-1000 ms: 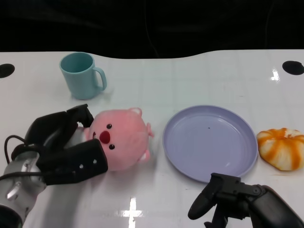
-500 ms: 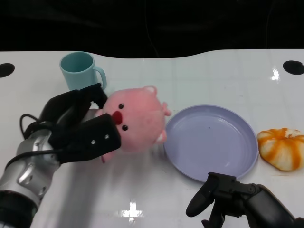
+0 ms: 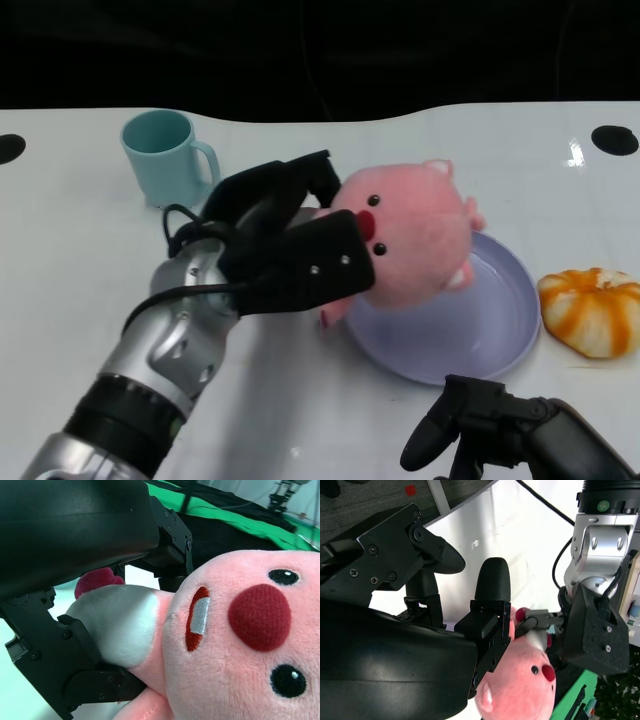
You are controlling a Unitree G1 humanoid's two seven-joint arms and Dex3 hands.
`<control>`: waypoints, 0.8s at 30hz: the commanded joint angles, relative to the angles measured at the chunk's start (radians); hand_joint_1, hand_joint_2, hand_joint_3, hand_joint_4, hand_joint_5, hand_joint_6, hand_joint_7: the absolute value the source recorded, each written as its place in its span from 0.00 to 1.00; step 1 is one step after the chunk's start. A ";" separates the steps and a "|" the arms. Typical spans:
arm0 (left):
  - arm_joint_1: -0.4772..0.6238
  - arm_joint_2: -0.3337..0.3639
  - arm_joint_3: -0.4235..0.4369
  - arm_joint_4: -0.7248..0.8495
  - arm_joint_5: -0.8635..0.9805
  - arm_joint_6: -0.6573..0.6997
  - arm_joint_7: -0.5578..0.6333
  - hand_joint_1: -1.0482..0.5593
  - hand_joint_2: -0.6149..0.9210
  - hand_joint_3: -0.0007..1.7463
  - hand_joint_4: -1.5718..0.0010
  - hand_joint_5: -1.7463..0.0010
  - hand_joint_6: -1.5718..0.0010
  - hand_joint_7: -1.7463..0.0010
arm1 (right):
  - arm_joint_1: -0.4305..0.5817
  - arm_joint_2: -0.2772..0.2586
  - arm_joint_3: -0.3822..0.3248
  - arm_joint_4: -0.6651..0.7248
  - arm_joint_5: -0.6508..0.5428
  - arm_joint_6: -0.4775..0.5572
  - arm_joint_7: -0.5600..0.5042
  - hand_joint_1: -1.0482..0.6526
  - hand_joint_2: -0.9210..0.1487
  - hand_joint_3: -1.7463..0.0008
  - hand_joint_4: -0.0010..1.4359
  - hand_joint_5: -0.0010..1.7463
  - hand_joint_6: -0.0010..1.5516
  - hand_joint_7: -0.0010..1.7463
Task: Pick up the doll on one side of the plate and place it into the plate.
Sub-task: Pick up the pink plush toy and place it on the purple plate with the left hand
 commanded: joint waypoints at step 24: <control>-0.211 -0.220 -0.064 0.318 -0.015 0.121 -0.033 0.45 0.96 0.12 0.67 0.15 0.61 0.76 | 0.020 -0.013 -0.008 -0.036 -0.009 -0.020 0.016 0.58 0.37 0.39 0.45 0.89 0.40 0.70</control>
